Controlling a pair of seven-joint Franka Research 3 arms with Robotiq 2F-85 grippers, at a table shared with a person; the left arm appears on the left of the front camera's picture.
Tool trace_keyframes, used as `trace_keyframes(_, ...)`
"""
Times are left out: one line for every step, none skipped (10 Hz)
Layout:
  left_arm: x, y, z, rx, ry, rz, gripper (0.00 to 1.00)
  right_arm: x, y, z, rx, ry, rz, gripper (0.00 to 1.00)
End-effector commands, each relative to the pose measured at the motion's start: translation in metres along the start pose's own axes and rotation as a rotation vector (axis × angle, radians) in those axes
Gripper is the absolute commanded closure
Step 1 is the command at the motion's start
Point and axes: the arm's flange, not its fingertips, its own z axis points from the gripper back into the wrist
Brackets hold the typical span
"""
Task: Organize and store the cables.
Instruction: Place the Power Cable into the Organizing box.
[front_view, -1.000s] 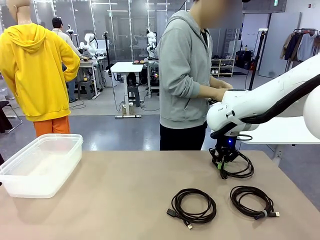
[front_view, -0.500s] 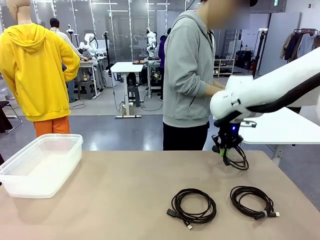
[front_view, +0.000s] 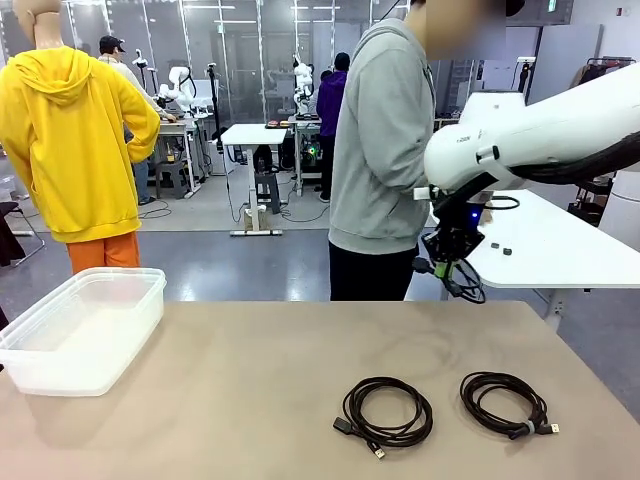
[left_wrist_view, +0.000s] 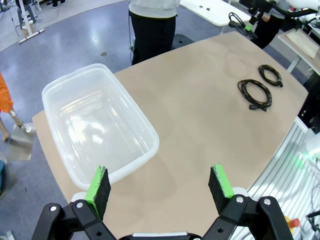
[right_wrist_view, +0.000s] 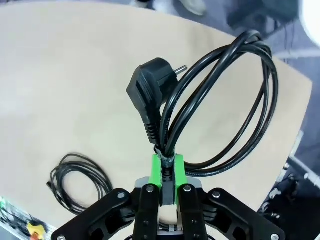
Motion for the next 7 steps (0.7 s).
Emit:
trace_keyframes(0.0, 0.0, 0.001, -0.008, -0.006, -0.012, 0.0, 0.012, 0.037, 0.005, 0.015, -0.01, 0.179, 0.95)
trace_keyframes(0.0, 0.0, 0.001, -0.008, -0.006, -0.012, 0.0, 0.019, 0.065, 0.009, 0.025, -0.011, 0.282, 0.95)
trace_keyframes(0.0, 0.0, 0.001, -0.008, -0.006, -0.012, 0.0, 0.028, 0.093, 0.013, 0.038, -0.018, 0.313, 0.95)
trace_keyframes(0.0, 0.0, 0.001, -0.008, -0.006, -0.012, 0.0, 0.038, 0.122, 0.011, 0.052, -0.011, 0.289, 0.95)
trace_keyframes(0.0, 0.0, 0.001, -0.008, -0.006, -0.012, 0.0, 0.045, 0.145, 0.006, 0.051, 0.003, 0.27, 0.95)
trace_keyframes(0.0, 0.0, 0.001, -0.008, -0.006, -0.012, 0.0, 0.048, 0.166, -0.002, 0.06, 0.024, 0.253, 0.95)
trace_keyframes(0.0, 0.0, 0.001, -0.008, -0.006, -0.012, 0.0, 0.049, 0.186, -0.011, 0.057, 0.019, 0.209, 0.95)
